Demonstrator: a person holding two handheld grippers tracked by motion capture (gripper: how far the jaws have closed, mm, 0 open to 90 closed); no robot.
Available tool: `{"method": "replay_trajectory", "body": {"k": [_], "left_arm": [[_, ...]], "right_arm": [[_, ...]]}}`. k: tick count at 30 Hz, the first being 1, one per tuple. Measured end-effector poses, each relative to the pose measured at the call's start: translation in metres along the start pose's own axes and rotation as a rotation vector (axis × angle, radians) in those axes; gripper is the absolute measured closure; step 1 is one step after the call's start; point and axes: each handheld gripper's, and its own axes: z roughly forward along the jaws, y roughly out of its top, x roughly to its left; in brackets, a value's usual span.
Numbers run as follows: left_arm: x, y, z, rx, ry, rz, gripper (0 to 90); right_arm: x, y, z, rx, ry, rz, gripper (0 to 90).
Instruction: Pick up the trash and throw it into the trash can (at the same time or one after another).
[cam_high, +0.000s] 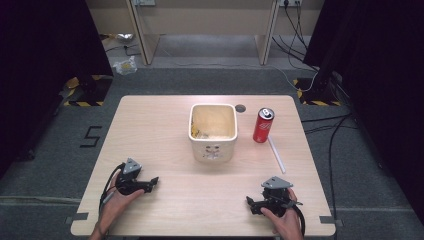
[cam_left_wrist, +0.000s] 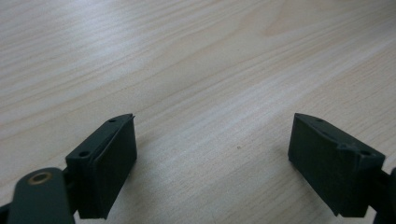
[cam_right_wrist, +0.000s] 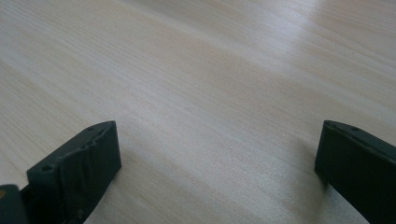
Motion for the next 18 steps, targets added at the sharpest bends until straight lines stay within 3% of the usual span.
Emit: {"method": "replay_trajectory", "body": {"k": [7, 11, 18], "left_arm": [[0.0, 0.0, 0.0, -0.001, 0.0, -0.001, 14.4], [0.0, 0.0, 0.0, -0.001, 0.0, -0.001, 14.4], [0.0, 0.0, 0.0, 0.0, 0.0, 0.0, 14.4]], "right_arm": [[0.0, 0.0, 0.0, -0.006, -0.003, 0.006, 2.6], [-0.003, -0.001, -0.004, -0.034, -0.007, 0.008, 17.6], [-0.005, 0.005, -0.013, -0.076, -0.029, 0.004, 15.2]]}}
